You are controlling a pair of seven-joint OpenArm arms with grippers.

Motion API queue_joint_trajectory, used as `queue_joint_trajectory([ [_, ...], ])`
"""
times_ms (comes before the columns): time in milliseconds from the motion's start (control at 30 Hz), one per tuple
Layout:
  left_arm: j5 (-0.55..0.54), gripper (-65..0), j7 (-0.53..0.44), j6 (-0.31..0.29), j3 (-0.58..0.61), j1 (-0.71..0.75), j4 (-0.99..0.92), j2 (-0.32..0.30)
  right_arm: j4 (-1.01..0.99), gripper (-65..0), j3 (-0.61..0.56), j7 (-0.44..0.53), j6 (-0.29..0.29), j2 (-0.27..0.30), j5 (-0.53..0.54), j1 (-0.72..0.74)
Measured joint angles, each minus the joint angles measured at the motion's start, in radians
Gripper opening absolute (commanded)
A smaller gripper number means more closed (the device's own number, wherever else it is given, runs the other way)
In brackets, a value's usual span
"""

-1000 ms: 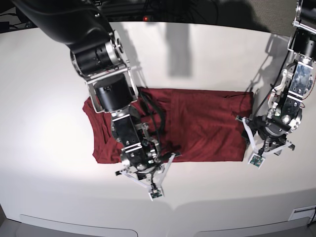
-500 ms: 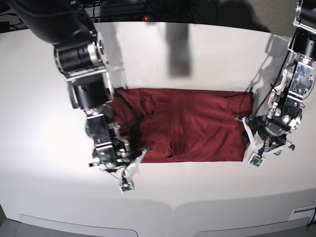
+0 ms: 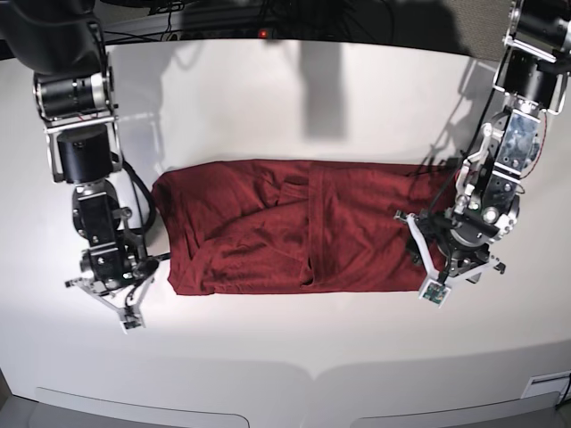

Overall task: Fold the T-shirt properly
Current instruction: 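Slide the right gripper to the shirt's end opposite the left gripper and grasp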

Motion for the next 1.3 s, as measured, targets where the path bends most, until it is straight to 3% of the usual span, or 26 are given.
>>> queue_joint_trajectory([
  [100, 0.008, -34.1, 0.002, 0.0, 0.0, 0.0, 0.0, 0.0, 0.0, -23.7, 0.0, 0.003, 0.0, 0.029, 0.019, -0.002],
  [200, 0.007, -34.1, 0.002, 0.0, 0.0, 0.0, 0.0, 0.0, 0.001, -21.8, 0.0, -0.044, -0.001, 0.031, 0.032, 0.003],
  [267, 0.008, -34.1, 0.003, 0.0, 0.0, 0.0, 0.0, 0.0, 0.001, -21.8, 0.001, -0.117, 0.0, 0.031, 0.155, 0.007],
  [400, 0.007, -34.1, 0.003, 0.0, 0.0, 0.0, 0.0, 0.0, 0.001, -21.8, 0.049, -0.176, 0.001, 0.025, 0.452, -0.002],
  [600, 0.007, -34.1, 0.003, 0.0, 0.0, 0.0, 0.0, 0.0, 0.001, -21.8, 0.233, -0.243, 0.025, 0.014, 0.617, -0.001],
  [867, 0.007, -34.1, 0.008, 0.0, 0.0, 0.0, 0.0, 0.0, -0.016, -21.8, 0.441, -0.338, 0.145, -0.114, 0.628, -0.048],
  [1100, 0.008, -34.1, 0.018, 0.0, 0.0, 0.0, 0.0, 0.0, -0.013, -21.8, 0.457, -0.401, 0.268, -0.191, 0.62, -0.056],
  [1233, 0.008, -34.1, 0.018, 0.0, 0.0, 0.0, 0.0, -0.001, -0.014, -22.2, 0.452, -0.418, 0.293, -0.2, 0.65, -0.051],
  [1300, 0.008, -34.1, 0.018, 0.0, 0.0, 0.0, 0.0, -0.002, -0.015, -26.6, 0.453, -0.417, 0.296, -0.198, 0.653, -0.048],
])
